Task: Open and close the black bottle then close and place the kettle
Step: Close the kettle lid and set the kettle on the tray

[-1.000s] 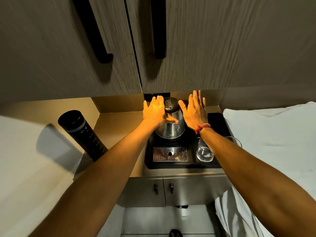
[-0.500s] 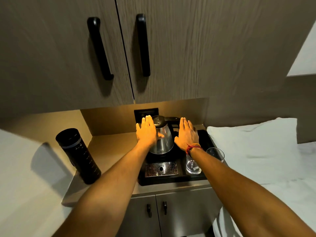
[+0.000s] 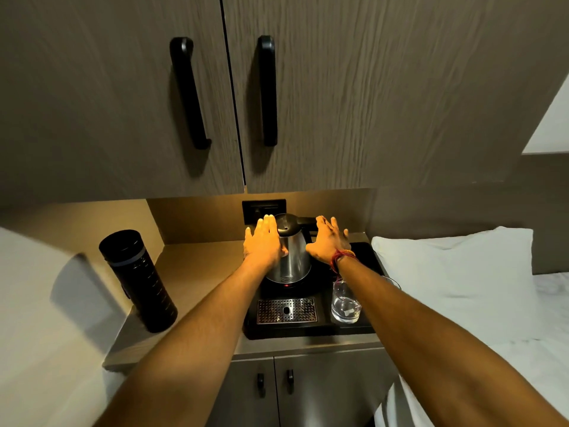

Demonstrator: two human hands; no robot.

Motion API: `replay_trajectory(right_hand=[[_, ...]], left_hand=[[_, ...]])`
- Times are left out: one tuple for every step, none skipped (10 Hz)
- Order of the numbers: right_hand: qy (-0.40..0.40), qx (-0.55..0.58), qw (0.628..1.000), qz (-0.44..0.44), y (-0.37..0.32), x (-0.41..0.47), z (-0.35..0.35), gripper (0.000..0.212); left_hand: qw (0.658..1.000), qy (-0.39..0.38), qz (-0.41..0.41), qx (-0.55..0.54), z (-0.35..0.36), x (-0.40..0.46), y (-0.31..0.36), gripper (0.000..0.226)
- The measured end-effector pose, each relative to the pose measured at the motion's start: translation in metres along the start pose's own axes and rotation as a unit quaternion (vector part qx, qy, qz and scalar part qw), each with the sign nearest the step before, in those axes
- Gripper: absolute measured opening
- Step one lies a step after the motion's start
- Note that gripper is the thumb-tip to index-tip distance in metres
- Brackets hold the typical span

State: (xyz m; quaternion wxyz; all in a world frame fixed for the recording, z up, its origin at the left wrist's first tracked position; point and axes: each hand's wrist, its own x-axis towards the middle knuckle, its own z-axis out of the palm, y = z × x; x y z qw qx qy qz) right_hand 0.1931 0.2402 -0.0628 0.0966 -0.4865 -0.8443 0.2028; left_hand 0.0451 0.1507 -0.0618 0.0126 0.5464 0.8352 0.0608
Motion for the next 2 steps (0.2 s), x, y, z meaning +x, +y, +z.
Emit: replay_trajectory(right_hand=[[-0.011, -0.028, 0.999, -0.012, -0.006, -0.005, -0.010, 0.099], [0.037, -0.050, 0.996, -0.070, -0.009, -0.023, -0.009, 0.105]], left_hand=[[1.000, -0.011, -0.003, 0.007, -0.007, -0.002, 0.002, 0.103], [0.999, 0.034, -0.005, 0.026, -0.011, -0.010, 0.004, 0.106]])
